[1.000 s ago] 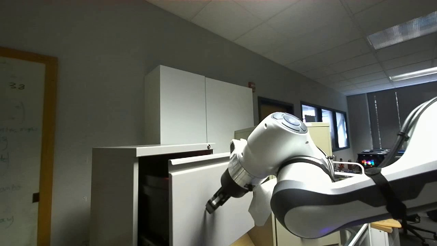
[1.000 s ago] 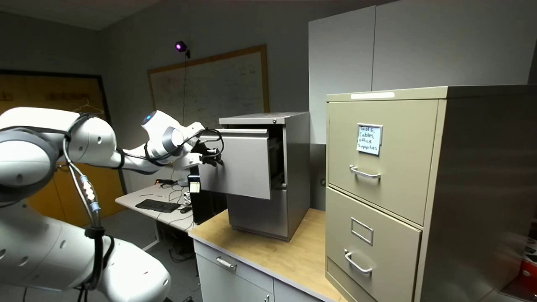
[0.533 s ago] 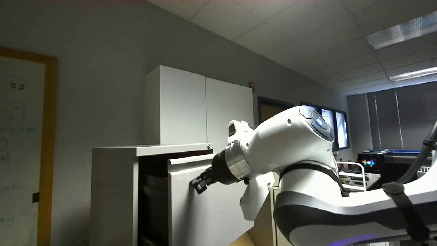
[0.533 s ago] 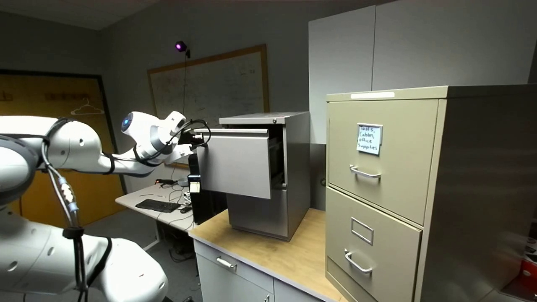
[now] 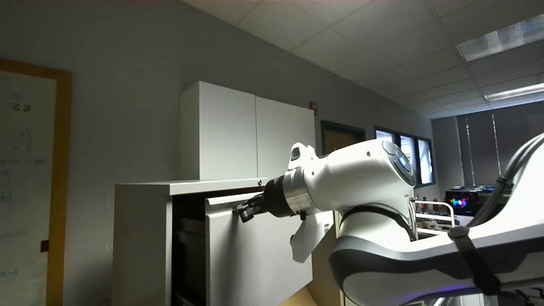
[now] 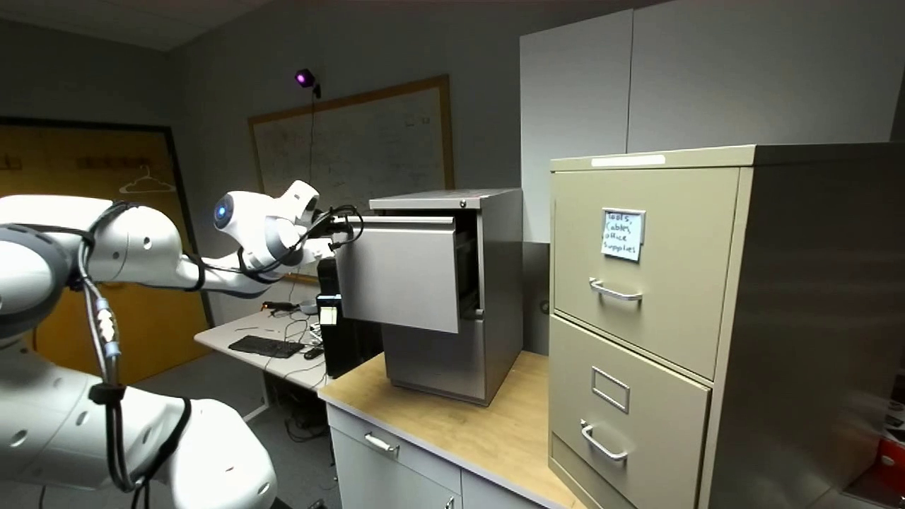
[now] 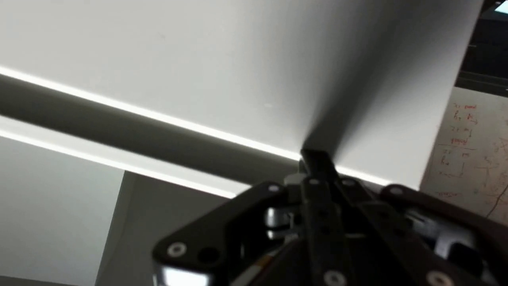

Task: Close the top drawer of the cabinet

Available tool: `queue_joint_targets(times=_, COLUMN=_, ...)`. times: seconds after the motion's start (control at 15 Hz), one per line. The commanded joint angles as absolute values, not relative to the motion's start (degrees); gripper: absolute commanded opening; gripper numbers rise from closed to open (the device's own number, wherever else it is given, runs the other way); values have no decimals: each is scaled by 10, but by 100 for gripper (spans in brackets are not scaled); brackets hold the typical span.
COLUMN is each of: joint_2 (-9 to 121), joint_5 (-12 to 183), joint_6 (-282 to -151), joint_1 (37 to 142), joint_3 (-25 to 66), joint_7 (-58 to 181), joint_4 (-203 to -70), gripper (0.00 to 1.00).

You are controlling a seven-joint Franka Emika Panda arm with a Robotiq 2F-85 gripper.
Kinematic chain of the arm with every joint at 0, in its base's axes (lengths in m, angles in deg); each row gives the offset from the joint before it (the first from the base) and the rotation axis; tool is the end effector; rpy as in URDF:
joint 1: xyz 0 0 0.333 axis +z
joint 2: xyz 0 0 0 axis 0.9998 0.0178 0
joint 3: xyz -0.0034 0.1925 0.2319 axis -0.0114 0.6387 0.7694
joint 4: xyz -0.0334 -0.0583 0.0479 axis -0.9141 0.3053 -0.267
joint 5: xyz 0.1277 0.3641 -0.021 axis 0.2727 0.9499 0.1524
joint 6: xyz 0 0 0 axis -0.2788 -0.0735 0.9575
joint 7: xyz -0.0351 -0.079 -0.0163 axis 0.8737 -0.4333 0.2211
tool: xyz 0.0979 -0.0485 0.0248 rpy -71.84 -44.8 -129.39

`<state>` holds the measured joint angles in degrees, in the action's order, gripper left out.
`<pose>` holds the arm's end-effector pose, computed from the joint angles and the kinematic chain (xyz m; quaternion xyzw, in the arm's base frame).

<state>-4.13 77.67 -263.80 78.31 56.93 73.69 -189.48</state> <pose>0.3470 0.2208 0.6172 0.7678 0.1725 0.6155 0.0441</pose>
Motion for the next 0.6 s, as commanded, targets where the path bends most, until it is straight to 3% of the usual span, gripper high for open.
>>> queue_joint_targets(times=0.0, joint_2=44, joint_5=808, joint_6=-2661, joint_1=795, joint_3=538, joint_7=695, joint_4=-1854, gripper=0)
queue_joint_targets(times=0.53, joint_2=196, joint_5=813, joint_6=-2645, joint_1=836, joint_3=486, joint_7=690, joint_4=-1739, gripper=0)
